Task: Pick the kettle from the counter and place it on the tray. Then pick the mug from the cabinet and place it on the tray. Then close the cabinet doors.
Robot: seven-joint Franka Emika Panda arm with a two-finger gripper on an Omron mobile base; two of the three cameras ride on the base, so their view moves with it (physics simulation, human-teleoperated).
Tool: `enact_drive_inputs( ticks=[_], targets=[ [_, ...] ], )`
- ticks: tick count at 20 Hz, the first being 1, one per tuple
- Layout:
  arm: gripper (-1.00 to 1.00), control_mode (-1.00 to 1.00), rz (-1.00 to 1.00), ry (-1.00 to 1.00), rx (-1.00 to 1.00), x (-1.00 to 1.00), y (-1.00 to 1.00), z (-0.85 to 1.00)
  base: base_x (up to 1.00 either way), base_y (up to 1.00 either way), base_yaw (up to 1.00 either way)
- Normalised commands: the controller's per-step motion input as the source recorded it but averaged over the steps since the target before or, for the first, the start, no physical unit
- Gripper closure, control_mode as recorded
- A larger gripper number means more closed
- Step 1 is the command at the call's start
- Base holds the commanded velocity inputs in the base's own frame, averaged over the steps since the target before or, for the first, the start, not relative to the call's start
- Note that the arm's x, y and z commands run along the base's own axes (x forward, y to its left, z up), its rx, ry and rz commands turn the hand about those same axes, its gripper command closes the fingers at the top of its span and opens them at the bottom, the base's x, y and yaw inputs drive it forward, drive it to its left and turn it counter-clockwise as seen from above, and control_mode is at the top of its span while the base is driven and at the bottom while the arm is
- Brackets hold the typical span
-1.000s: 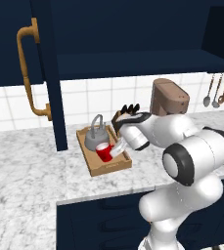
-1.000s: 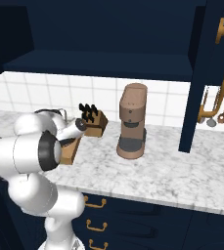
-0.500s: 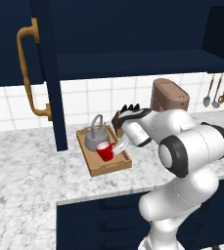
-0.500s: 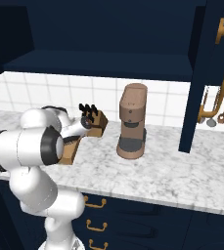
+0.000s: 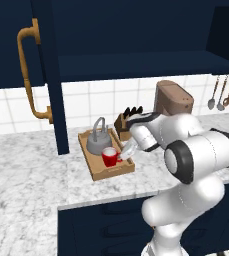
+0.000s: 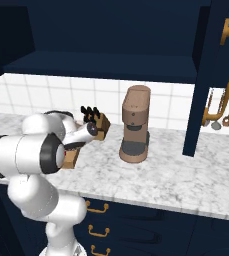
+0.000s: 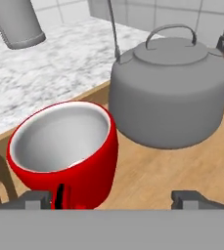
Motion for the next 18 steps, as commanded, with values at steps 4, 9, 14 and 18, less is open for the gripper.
enact_drive_inputs(
  ticks=[4,9,14,18],
  targets=[
    [-1.0,-1.0,0.0,-0.08,0.0,-0.05,-0.2,0.34,0.0,0.0,0.0],
    [-1.0,-1.0,0.0,0.0,0.0,-0.06,-0.38,0.42,0.0,0.0,0.0],
    [-1.0,-1.0,0.0,0.0,0.0,-0.04,-0.37,0.53,0.0,0.0,0.0],
    [-1.0,-1.0,0.0,0.0,0.0,-0.14,-0.21,0.54,0.0,0.0,0.0]
  ],
)
